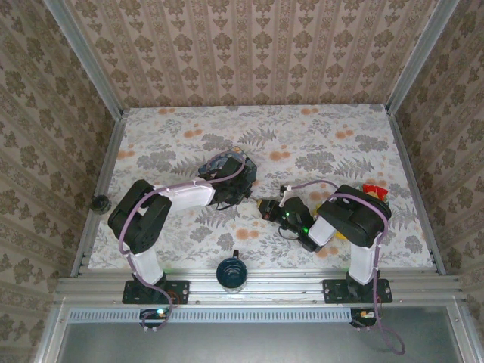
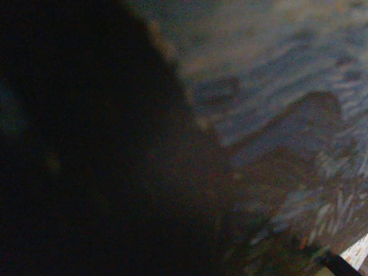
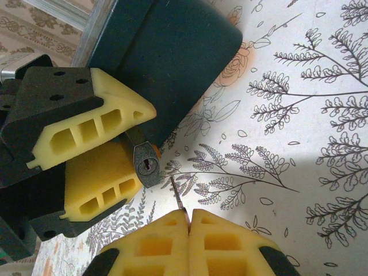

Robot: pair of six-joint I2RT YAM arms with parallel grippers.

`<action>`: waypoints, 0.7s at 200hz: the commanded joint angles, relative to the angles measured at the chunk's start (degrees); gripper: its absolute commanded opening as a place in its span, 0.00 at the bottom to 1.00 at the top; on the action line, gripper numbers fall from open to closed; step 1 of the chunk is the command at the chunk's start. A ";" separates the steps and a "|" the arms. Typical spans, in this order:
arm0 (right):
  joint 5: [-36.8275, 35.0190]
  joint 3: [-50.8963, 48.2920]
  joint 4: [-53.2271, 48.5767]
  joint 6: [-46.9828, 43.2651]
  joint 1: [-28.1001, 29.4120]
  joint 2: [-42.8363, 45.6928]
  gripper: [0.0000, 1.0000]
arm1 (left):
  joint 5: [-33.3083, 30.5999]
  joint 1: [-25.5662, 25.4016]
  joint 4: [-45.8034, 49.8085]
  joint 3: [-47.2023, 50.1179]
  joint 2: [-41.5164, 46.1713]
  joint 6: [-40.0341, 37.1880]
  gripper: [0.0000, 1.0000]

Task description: Unlock a padlock with a key

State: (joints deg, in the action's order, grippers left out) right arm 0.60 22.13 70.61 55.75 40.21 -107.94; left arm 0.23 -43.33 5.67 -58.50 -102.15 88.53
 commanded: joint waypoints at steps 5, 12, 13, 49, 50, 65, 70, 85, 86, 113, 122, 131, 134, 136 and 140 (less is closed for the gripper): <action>-0.95 0.98 2.96 -0.38 0.37 1.43 0.00 | 2.73 0.65 2.51 1.99 -1.30 1.82 0.10; -0.95 1.17 3.02 -0.45 0.33 1.50 0.00 | 2.82 0.63 2.50 2.01 -1.38 1.86 0.10; -0.95 1.16 2.99 -0.50 0.32 1.50 0.00 | 2.84 0.63 2.50 2.00 -1.38 1.84 0.10; -1.04 1.94 3.04 -0.79 0.40 1.63 0.00 | 2.93 0.53 2.33 2.07 -1.39 1.90 0.10; -1.04 1.95 3.04 -0.80 0.40 1.61 0.00 | 2.93 0.53 2.33 2.07 -1.39 1.90 0.10; -1.02 2.34 2.70 -0.81 0.40 1.44 0.00 | 2.93 0.53 2.16 2.07 -1.39 1.91 0.10; -1.13 2.44 2.75 -0.84 0.40 1.37 0.00 | 3.02 0.53 2.04 2.12 -1.39 1.91 0.10; -1.04 2.64 3.04 -0.70 0.40 1.00 0.00 | 3.02 0.56 1.98 2.07 -1.39 1.91 0.10; -1.00 2.65 3.04 -0.67 0.35 0.94 0.00 | 3.02 0.59 1.98 2.07 -1.39 1.91 0.10; -1.04 2.75 3.13 -0.79 0.32 1.02 0.00 | 3.11 0.60 1.80 2.16 -1.47 1.91 0.10; -0.96 2.74 3.13 -0.88 0.31 1.18 0.00 | 3.12 0.55 1.80 2.16 -1.55 1.92 0.10; -0.84 2.77 3.13 -0.91 0.31 1.30 0.00 | 3.13 0.61 1.73 2.25 -1.48 2.12 0.10; -0.78 2.76 3.13 -0.97 0.34 1.38 0.00 | 3.11 0.54 1.74 2.33 -1.48 2.17 0.10; -0.78 2.75 3.13 -0.92 0.32 1.39 0.00 | 3.11 0.53 1.65 2.34 -1.47 2.17 0.10; -0.78 2.70 3.13 -0.90 0.29 1.42 0.00 | 3.11 0.58 1.50 2.42 -1.41 2.24 0.10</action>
State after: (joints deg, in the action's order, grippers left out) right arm 0.60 23.55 70.76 55.70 40.18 -107.94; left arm 0.25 -43.18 4.62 -58.13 -102.15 88.53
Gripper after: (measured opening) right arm 0.063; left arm 0.302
